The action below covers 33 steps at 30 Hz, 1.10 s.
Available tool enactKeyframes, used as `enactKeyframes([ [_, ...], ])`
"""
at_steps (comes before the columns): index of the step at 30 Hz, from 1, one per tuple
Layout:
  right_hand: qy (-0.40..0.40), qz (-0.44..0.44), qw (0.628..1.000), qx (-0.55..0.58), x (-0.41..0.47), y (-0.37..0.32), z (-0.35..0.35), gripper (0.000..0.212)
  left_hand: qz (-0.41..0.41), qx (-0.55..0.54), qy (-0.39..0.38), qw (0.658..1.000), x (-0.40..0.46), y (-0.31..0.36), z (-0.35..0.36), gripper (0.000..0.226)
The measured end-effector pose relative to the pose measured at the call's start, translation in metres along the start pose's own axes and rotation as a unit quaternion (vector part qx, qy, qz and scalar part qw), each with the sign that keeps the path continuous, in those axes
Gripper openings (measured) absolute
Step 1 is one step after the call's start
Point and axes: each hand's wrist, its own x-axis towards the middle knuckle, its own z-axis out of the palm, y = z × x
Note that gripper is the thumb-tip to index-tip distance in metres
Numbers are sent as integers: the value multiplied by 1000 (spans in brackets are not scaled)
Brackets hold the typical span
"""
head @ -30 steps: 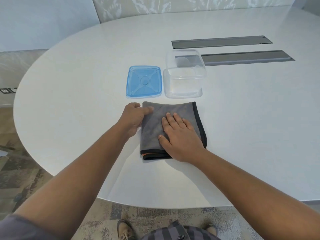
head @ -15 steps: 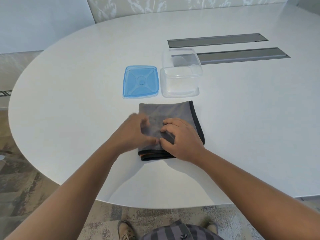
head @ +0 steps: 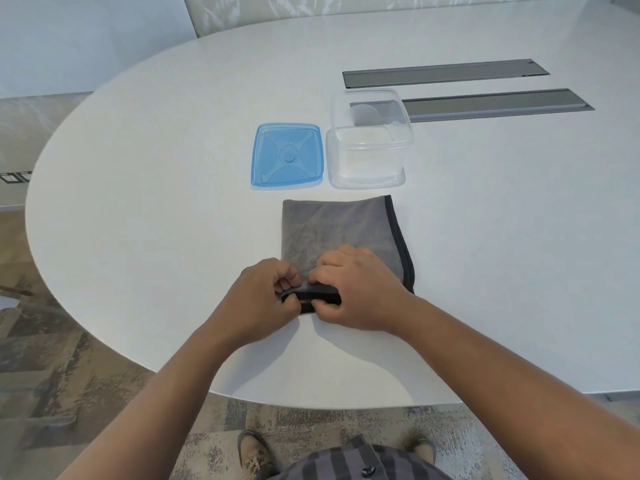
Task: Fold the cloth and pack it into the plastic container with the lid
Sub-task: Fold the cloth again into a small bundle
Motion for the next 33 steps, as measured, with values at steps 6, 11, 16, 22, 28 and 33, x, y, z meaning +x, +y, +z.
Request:
enactKeyframes([
  [6,35,-24,999,-4,1,-1,3,17,29,9,27,999,-13,-5,1,21],
  [11,98,-74,992,38,-3,-3,11,4,14,89,118,989,-18,3,16,12],
  [16,83,-50,995,10,-9,-12,23,28,-22,27,161,986,-22,2,19,20],
  [22,125,-38,991,-37,-2,-32,27,16,-71,-70,167,981,-27,2,14,26],
  [28,158,-28,986,-33,-2,-37,26,20,-95,-83,190,974,-29,10,17,24],
  [33,160,37,986,-6,2,-31,29,18,-23,-13,190,981,-43,18,32,26],
])
